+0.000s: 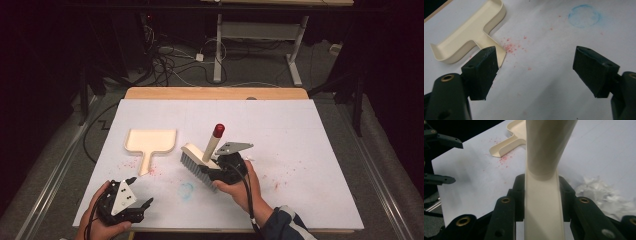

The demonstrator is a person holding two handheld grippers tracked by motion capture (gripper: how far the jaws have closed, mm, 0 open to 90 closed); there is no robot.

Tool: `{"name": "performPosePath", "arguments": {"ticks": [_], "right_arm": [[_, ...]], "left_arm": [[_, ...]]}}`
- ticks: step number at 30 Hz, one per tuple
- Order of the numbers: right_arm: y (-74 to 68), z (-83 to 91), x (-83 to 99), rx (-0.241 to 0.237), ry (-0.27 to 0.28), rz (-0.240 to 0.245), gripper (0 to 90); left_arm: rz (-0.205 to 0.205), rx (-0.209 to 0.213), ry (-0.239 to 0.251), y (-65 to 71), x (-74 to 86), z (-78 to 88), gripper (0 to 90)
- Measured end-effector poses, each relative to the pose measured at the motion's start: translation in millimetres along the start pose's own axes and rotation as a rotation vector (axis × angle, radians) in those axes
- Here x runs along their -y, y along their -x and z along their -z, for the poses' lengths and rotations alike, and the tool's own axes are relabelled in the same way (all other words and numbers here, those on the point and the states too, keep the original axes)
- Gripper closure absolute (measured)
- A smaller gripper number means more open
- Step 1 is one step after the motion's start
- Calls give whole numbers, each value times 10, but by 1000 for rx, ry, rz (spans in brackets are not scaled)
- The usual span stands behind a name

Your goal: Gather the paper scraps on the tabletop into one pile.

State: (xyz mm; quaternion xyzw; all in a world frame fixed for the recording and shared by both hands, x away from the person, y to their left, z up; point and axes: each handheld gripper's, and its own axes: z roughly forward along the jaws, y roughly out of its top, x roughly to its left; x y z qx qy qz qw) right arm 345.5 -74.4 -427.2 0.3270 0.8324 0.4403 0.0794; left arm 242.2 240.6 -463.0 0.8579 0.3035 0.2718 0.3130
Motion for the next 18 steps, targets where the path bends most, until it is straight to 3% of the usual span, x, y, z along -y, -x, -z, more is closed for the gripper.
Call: {"name": "performPosePath", "arguments": {"ticks": [4,6,7,9,18], "right_arm": [[37,-150,40,26,10,-64,675],[38,-177,30,90,20,-51,675],[52,-196,33,99,29,-70,675],[84,-213,29,126,26,-61,674],[355,-47,138,184,24,-139,672]], "left_arm": [[-17,1,-23,9,-3,-26,195],[-31,1,-43,25,-5,-52,195],[-40,2,-48,36,-7,-59,195],[-56,3,-51,54,-13,-64,195],[-60,13,-49,62,-7,-55,195]]}}
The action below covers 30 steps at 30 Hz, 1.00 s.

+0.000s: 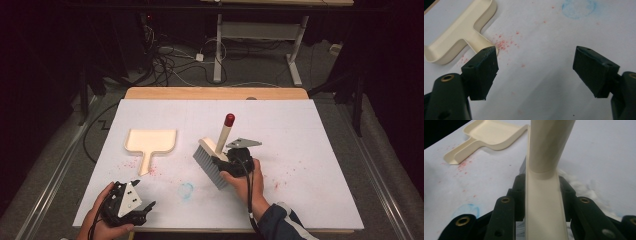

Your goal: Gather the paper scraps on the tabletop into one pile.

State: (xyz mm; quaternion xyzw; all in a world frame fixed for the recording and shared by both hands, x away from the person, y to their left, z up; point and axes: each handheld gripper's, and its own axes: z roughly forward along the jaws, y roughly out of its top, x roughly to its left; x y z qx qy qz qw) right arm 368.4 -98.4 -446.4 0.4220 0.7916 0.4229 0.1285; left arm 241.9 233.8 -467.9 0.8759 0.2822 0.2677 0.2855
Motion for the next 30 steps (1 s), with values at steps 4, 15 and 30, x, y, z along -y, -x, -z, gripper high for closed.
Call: {"name": "performPosePath", "arguments": {"ticks": [4,15,30], "right_arm": [[77,115,34,42,9,-27,672],[91,356,48,63,42,-19,675],[345,937,-31,76,155,-20,674]], "left_arm": [[-5,8,-1,22,-9,-1,195],[-18,19,-5,30,-19,-10,195],[-25,13,-8,30,-24,-12,195]]}}
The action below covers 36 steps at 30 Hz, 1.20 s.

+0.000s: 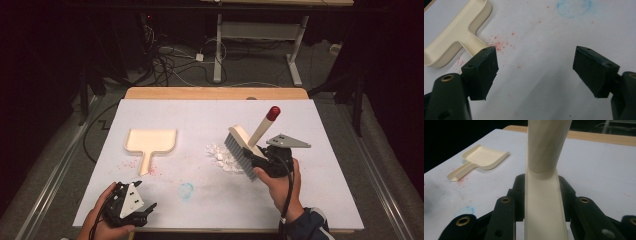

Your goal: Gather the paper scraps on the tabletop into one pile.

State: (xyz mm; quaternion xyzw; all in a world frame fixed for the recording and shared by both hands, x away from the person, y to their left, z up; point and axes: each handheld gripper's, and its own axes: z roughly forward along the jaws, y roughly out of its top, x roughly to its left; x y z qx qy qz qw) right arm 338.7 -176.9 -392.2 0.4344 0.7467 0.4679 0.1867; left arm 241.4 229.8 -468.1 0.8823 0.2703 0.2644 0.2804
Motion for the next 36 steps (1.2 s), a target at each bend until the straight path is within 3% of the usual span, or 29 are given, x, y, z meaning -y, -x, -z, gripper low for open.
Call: {"name": "performPosePath", "arguments": {"ticks": [3,7,12,16,20,26,29,36], "right_arm": [[92,59,11,55,10,-2,674],[198,61,45,185,-2,47,674],[275,-95,110,282,-50,81,674],[319,-256,167,324,-98,85,674],[254,-382,198,282,-112,48,674],[-8,-576,164,261,-113,80,670],[-106,-656,153,279,-109,114,671],[-209,-735,121,270,-88,139,673]], "left_arm": [[0,-1,0,-3,-1,0,195],[-1,-3,2,-3,-4,0,195],[-1,-2,1,-1,-5,-7,195],[-5,-2,1,0,-7,-16,195],[-2,2,0,0,-14,-27,195],[-11,14,-9,19,-33,-65,195],[-10,18,-7,18,-31,-64,195],[-5,18,-5,12,-24,-54,195]]}}
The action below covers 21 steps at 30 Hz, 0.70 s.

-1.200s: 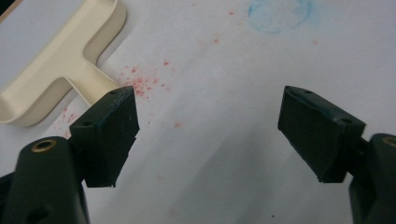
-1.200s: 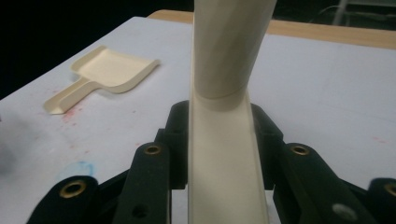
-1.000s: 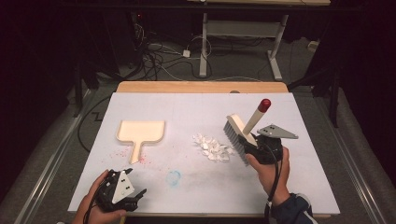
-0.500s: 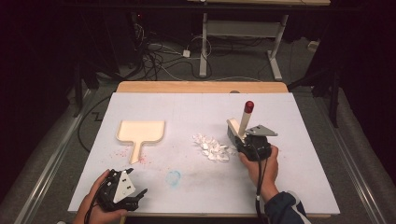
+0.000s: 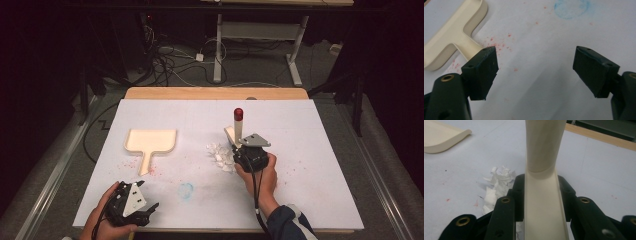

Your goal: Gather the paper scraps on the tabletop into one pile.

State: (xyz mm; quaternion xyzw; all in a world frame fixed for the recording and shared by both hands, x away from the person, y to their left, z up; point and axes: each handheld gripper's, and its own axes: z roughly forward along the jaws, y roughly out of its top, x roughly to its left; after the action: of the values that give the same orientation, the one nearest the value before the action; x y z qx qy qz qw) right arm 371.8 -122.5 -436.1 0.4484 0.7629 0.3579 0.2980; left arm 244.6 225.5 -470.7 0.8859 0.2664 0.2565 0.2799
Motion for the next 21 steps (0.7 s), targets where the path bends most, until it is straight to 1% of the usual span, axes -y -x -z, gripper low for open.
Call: {"name": "performPosePath", "arguments": {"ticks": [1,2,4,6,11,13,16,19,21], "right_arm": [[-3,0,-2,-1,-3,-10,673],[7,3,-3,-5,3,-9,673],[50,25,-12,-1,13,-16,673],[97,70,-27,-9,29,-34,673],[204,201,-61,-22,68,-46,673],[227,224,-68,-15,73,-46,673],[262,202,-46,-2,64,-45,673],[293,143,5,25,41,-50,673],[304,94,42,24,19,-65,673]], "left_arm": [[-1,-1,0,2,0,1,195],[2,-1,1,4,2,2,195],[4,-4,-1,0,5,3,195],[8,-4,0,-1,5,1,195],[8,-9,-1,-1,4,3,195],[7,-11,-4,-3,2,2,195],[2,-14,-4,1,1,4,195],[2,-13,-6,-2,6,8,195],[2,-10,-4,-5,9,6,194]]}}
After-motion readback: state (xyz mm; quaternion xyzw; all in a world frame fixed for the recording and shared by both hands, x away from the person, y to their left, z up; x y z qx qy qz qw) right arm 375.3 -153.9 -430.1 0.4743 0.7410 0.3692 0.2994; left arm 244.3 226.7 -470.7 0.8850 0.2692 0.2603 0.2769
